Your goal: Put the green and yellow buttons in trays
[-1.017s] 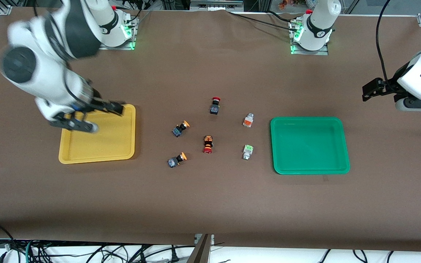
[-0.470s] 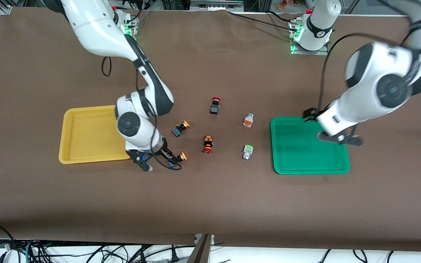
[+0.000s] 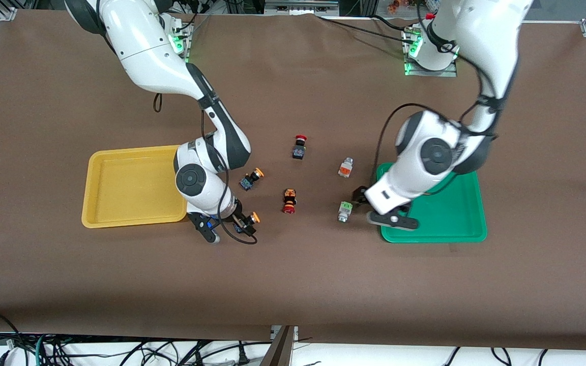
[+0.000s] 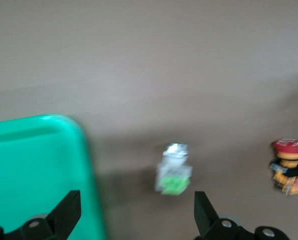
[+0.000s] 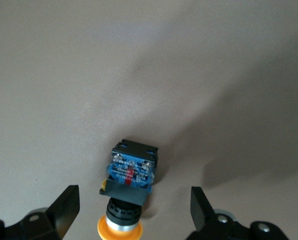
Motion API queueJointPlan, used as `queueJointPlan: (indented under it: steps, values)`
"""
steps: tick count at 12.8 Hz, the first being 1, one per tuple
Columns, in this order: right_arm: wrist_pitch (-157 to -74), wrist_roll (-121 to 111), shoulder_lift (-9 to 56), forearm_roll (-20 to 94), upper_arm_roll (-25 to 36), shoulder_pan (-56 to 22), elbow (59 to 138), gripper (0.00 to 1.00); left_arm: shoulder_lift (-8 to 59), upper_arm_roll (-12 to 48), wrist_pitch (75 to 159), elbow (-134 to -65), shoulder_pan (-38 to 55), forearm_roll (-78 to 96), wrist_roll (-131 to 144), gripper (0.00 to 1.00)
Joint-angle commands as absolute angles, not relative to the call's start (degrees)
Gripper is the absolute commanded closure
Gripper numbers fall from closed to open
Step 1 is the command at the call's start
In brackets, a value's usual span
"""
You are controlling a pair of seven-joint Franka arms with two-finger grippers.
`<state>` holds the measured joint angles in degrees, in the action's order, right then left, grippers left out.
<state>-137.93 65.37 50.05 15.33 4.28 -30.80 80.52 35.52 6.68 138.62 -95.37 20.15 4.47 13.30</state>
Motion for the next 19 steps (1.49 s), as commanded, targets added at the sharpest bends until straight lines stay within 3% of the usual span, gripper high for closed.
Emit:
queueJointPlan:
  steps: [1, 2, 4, 5, 8, 11, 13, 14, 15, 16, 17, 19]
  values:
    - [-140.26, 65.66, 52.82, 18.27, 4.31, -30.94, 78.84, 0.13, 42.26, 4.58, 146.84, -93.69, 25.74, 0.72, 17.56, 0.0]
    - [-140.36, 65.22, 52.91, 18.28, 4.31, -31.11, 78.92, 0.29, 43.41, 4.57, 148.69, -94.13, 25.75, -1.99, 17.84, 0.0]
    - [-138.09, 61.64, 51.95, 18.37, 4.31, -30.59, 78.93, 0.85, 44.47, 4.57, 149.41, -94.22, 25.93, -6.22, 17.93, 0.0]
    - [-134.51, 59.35, 51.16, 18.72, 4.48, -29.8, 78.66, 1.0, 44.47, 4.57, 149.41, -94.22, 25.84, -7.55, 18.02, 0.0]
    - [-122.74, 48.13, 46.87, 18.72, 4.57, -24.8, 77.26, 1.0, 44.21, 4.48, 149.24, -94.31, 25.66, -7.73, 18.11, 0.0]
    - [-114.8, 27.75, 38.0, 18.37, 10.61, -23.82, 85.92, 1.0, 44.38, 4.48, 149.15, -94.83, 25.14, -7.73, 18.11, 0.0]
    - [-116.1, 14.39, 31.23, 17.76, 15.27, -23.91, 97.16, 1.0, 43.95, 4.48, 148.45, -95.8, 25.05, -7.73, 18.11, 0.5]
    - [-117.23, 8.32, 29.46, 17.14, 17.64, -23.91, 101.3, 1.0, 43.77, 4.48, 148.36, -96.15, 24.96, -7.82, 17.93, 0.67]
    - [-120.03, 3.3, 29.1, 17.23, 19.67, -23.91, 105.08, 1.0, 43.6, 4.48, 148.19, -96.24, 24.79, -7.82, 17.84, 1.0]
    - [-124.67, 0.21, 29.53, 17.23, 20.3, -23.73, 108.25, 1.0, 43.25, 4.48, 146.97, -96.07, 24.96, -7.82, 17.93, 1.0]
    - [-130.02, -1.65, 30.49, 17.57, 20.3, -23.47, 110.63, 0.94, 42.29, 4.48, 144.86, -95.89, 24.96, -7.82, 17.93, 1.0]
    - [-133.24, -3.07, 32.34, 17.75, 20.21, -22.24, 111.53, 0.17, 38.6, 4.48, 137.5, -95.1, 24.79, -7.73, 17.93, 1.0]
